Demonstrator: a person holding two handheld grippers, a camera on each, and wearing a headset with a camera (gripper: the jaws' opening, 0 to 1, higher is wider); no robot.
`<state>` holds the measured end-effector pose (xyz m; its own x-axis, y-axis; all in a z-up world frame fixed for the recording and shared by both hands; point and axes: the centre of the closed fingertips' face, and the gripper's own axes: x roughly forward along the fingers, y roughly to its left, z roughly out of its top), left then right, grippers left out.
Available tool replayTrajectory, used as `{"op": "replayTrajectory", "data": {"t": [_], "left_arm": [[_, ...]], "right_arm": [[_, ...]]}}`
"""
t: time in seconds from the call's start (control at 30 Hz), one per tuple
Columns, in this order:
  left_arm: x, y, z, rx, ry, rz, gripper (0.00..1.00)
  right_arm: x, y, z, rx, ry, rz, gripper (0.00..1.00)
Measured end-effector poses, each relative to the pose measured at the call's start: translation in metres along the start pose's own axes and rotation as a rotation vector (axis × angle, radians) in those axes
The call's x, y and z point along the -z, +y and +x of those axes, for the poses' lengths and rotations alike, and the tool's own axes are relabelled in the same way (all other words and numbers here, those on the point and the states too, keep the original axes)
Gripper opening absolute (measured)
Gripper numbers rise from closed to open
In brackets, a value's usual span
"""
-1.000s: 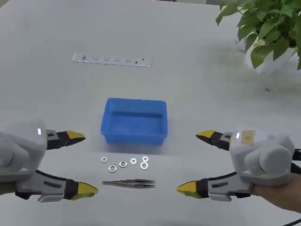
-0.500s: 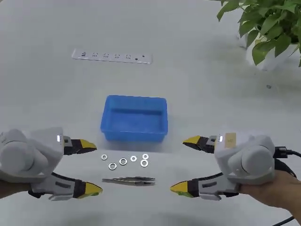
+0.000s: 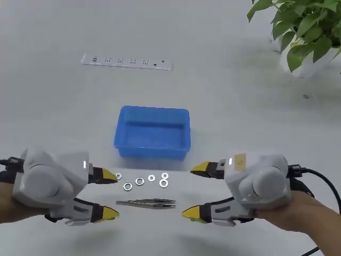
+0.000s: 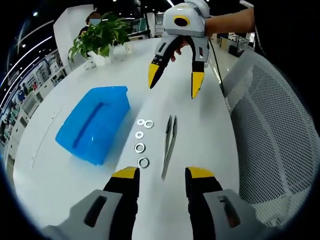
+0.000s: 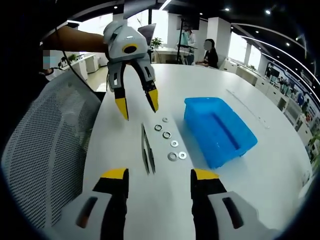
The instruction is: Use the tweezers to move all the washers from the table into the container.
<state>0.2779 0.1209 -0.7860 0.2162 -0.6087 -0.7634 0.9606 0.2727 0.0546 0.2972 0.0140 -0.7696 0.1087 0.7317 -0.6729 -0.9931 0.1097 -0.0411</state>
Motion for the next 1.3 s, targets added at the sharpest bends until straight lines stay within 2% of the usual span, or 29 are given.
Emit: {"op": "replayTrajectory", "data": {"t": [0.33,0.53,0.8,1.13,1.3], "left_arm": [[0.008,0.002,0.011,0.015,0.041,0.024,0.3],[0.012,0.0,0.017,0.042,0.064,0.037,0.25],[0.015,-0.001,0.023,0.052,0.092,0.067,0.19],[0.013,0.001,0.025,0.068,0.09,0.065,0.13],[0.013,0.002,0.025,0.074,0.093,0.068,0.07]], "right_arm": [[-0.002,0.01,0.016,-0.056,0.018,-0.035,0.4],[-0.003,0.014,0.027,-0.078,0.031,-0.047,0.32],[-0.001,0.017,0.041,-0.101,0.052,-0.058,0.27],[-0.003,0.022,0.055,-0.135,0.065,-0.052,0.2],[0.0,0.022,0.059,-0.133,0.078,-0.042,0.17]]}}
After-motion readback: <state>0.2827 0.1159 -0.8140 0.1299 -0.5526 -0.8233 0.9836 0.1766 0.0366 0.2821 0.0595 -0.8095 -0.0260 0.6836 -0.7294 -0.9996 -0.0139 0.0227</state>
